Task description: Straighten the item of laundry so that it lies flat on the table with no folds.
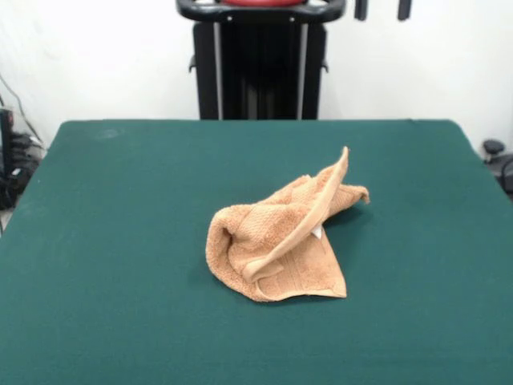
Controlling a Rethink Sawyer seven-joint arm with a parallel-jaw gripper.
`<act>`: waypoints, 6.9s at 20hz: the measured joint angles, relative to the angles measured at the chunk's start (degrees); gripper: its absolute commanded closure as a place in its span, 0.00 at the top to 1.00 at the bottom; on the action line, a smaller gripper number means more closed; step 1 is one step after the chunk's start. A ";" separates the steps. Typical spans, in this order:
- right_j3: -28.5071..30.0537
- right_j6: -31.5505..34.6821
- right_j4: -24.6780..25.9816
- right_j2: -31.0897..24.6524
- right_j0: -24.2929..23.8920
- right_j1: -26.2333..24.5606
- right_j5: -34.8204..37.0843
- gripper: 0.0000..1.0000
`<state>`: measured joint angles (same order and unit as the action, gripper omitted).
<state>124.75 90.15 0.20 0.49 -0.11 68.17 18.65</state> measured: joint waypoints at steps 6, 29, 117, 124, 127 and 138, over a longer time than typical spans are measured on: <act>-0.12 0.01 -0.04 -0.01 -1.28 -7.99 -13.00 1.00; -1.01 0.07 -12.86 5.40 0.84 -29.56 -23.06 1.00; -11.31 1.99 -39.57 16.21 21.74 -41.61 -47.28 0.00; -11.14 1.99 -39.61 17.29 21.78 -40.61 -46.36 0.00; -11.17 1.99 -40.48 18.76 23.15 -39.57 -41.56 0.00; -10.97 1.99 -38.74 26.47 29.44 -31.51 -11.09 0.00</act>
<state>113.77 92.14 -38.53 26.96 29.33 36.65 7.56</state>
